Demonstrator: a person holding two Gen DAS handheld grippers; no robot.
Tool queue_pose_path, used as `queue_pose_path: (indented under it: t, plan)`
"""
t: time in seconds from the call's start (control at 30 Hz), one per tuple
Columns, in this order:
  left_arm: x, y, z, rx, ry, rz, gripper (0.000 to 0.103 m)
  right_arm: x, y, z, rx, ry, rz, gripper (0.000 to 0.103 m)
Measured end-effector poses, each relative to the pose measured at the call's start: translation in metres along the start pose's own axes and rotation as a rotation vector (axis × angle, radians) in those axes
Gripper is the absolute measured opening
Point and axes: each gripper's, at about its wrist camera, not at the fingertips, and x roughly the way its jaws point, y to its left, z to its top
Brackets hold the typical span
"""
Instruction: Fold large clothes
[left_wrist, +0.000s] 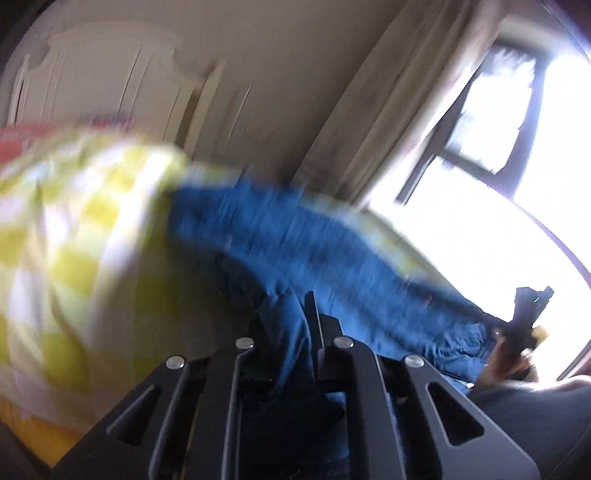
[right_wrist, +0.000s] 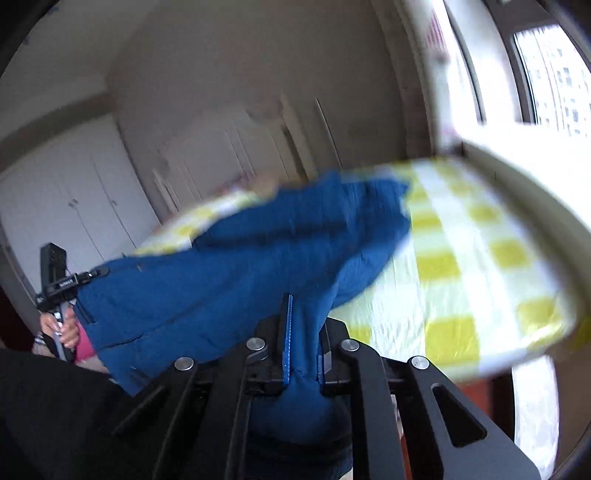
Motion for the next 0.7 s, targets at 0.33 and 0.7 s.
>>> queue_pose_path:
  t: [0.33,0.7]
  plan:
    - [0.056,0.024,0.1,-0.214,-0.033,-0.084,0.017,0.045,0.008,0.136,0.026,-0.074,-0.011,0.015]
    - [0.188,0.188,0.03,-0.757,0.195,-0.078,0.031,0.231,-0.153,0.075,0.699,0.242,0.182,0.088]
